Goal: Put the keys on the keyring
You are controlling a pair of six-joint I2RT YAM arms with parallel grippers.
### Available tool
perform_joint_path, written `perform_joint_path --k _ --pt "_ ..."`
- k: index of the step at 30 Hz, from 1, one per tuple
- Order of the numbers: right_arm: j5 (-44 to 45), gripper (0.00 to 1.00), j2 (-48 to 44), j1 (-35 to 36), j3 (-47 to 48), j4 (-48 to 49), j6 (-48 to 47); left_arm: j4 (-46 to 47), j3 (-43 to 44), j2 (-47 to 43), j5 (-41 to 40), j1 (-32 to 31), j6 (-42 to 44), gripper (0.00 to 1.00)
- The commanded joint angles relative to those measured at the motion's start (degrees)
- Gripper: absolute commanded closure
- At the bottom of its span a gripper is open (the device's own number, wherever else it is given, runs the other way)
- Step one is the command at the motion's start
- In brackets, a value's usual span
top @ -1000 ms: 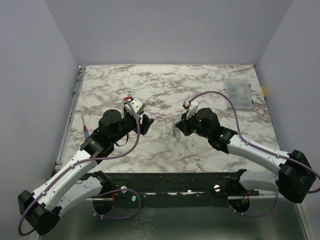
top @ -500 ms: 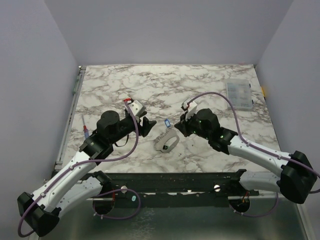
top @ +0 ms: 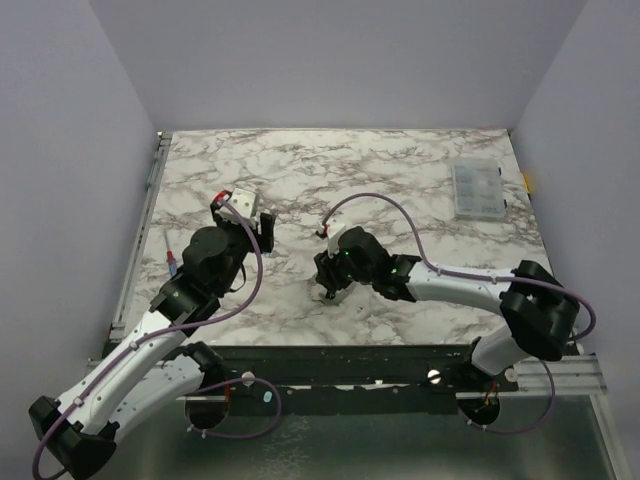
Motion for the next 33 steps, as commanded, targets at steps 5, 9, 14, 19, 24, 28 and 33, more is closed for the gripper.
perform_joint_path --k 5,9,14,19,24,28,33 --pt "1.15 0.49 8.61 1.26 7.15 -2.89 -0.79 -0.24 -0.91 -3.12 -12.18 0.19 -0.1 0.32" --pt "2.95 0.48 11.76 1.57 9.41 -5.46 -1.15 -0.41 -0.68 -3.31 -12.25 0.19 -0.08 0.32" --pt "10.41 0.49 15.56 1.62 12.76 -8.81 0.89 -0.41 -0.69 -3.42 -12.11 0.19 -0.28 0.32" --pt "14.65 0.53 17.62 1.56 14.22 -10.46 1.21 -0.37 -0.68 -3.12 -11.66 0.24 -0.36 0.32" --pt "15.75 0.54 15.37 1.43 12.23 -8.72 0.38 -0.45 -0.74 -2.92 -11.79 0.19 -0.37 0.32" --pt "14.62 0.54 14.15 0.3 11.28 -8.52 -0.16 -0.44 -0.67 -2.89 -11.84 0.19 -0.33 0.32" --pt "15.3 0.59 12.83 -0.25 9.94 -8.36 -1.67 -0.48 -0.68 -2.91 -11.83 0.19 -0.36 0.32"
